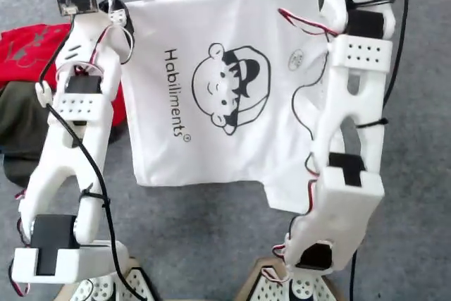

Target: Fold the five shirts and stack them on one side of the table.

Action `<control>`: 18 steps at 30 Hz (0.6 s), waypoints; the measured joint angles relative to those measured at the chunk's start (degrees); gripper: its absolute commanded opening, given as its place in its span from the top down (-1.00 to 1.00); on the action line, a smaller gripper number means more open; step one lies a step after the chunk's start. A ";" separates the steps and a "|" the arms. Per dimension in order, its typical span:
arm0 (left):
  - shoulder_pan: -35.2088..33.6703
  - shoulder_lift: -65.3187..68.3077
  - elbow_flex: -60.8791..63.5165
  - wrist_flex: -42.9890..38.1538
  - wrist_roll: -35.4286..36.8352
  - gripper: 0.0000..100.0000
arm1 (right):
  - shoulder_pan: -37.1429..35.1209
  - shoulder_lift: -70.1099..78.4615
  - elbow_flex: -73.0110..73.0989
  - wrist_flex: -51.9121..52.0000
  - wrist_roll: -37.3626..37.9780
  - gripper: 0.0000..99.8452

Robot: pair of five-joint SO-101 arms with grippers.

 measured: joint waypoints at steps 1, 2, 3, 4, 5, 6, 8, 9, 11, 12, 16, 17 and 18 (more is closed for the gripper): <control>0.00 0.00 -0.62 1.58 0.00 0.94 | 0.00 0.53 -1.76 2.29 0.00 0.97; 0.00 0.00 -0.97 2.99 0.00 0.94 | 0.00 1.32 -3.60 4.31 0.00 0.97; 0.00 0.00 -1.05 3.78 0.00 0.94 | 0.00 1.93 -5.19 6.07 0.00 0.97; 0.00 0.35 -1.05 4.04 0.00 0.94 | 0.00 2.81 -6.59 7.38 0.00 0.97; 0.00 0.62 -1.05 4.04 0.00 0.94 | 0.00 3.78 -7.56 8.53 0.00 0.97; 0.00 0.70 -1.05 4.04 0.00 0.94 | 0.00 4.66 -8.35 9.58 0.00 0.97; 0.00 0.79 -1.05 4.40 0.00 0.94 | 0.00 5.80 -8.97 11.87 0.00 0.97; 0.00 0.79 -1.05 4.66 0.00 0.94 | 0.00 5.98 -9.14 13.36 0.00 0.97; 0.00 0.79 -1.05 5.89 0.00 0.94 | 0.00 6.07 -9.76 16.97 0.00 0.97; 0.00 0.79 -0.97 6.86 0.00 0.94 | 0.00 6.07 -10.46 18.99 0.00 0.97; 0.53 0.79 0.00 14.95 0.00 0.94 | 0.09 6.07 -14.68 29.63 0.00 0.97; 0.97 0.79 0.00 17.67 0.00 0.94 | 0.09 6.07 -16.18 32.62 0.00 0.97; 1.32 0.79 0.00 20.48 0.00 0.94 | 0.09 6.07 -17.58 35.34 0.00 0.97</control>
